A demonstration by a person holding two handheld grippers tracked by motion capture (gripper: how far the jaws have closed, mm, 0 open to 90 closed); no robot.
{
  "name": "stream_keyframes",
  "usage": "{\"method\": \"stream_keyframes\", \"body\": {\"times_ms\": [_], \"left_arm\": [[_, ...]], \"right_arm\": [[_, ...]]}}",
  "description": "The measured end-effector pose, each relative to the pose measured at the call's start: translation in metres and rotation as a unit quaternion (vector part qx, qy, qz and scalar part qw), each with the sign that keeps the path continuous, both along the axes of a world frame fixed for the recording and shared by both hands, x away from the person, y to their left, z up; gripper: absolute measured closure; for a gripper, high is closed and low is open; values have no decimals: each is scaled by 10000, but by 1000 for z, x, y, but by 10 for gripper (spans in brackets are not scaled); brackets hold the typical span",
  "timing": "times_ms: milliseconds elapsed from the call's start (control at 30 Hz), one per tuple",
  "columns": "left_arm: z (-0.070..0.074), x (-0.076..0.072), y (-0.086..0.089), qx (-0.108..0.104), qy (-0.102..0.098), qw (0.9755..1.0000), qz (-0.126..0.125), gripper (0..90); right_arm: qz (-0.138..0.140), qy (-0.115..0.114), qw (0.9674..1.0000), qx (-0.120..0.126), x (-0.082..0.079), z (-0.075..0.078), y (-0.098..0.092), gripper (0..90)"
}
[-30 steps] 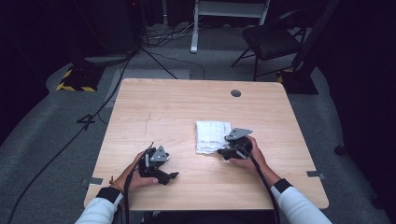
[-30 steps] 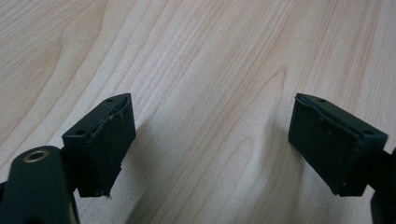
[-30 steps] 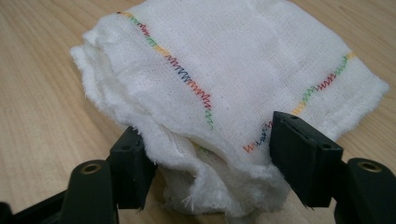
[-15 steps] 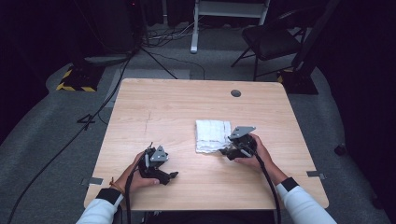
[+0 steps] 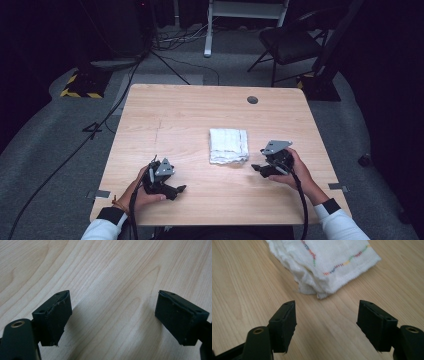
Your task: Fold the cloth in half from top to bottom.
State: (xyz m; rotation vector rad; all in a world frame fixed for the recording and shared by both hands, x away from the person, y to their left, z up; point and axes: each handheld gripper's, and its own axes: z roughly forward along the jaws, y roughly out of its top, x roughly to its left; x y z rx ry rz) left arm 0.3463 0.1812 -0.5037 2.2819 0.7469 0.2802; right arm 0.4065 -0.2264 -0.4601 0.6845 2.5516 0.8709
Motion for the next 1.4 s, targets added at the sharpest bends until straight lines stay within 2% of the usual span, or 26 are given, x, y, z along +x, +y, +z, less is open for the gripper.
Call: {"method": "stream_keyframes", "body": {"times_ms": [267,500,733,933,1033,1067,1200,1333,1400], "left_arm": [[0,-6,8,-2,12,9999,134,143],[0,-8,11,-1,6,9999,153,143],[0,-10,19,9,0,9999,107,143],[0,-12,25,1,16,9998,211,143],[0,-13,30,-4,0,9995,308,143],[0,-13,32,-2,13,9995,327,143],[0,-14,34,-15,26,9989,464,143],[0,-14,34,-10,20,9989,470,142],[0,-14,34,-11,22,9989,468,142]], "right_arm": [[-51,-68,10000,31,-16,-3,-34,312],[-287,-142,9995,-6,-35,-11,-66,299],[-549,47,9983,187,-49,-24,-97,293],[-932,183,9941,528,-58,-29,-127,288],[-1108,193,9921,563,-62,-32,-141,283],[-1187,187,9909,601,-64,-35,-147,274],[-1424,203,9843,1020,-69,-42,-164,258],[-1548,113,9826,1024,-72,-43,-165,243],[-1582,170,9817,1045,-71,-43,-166,228]]}}
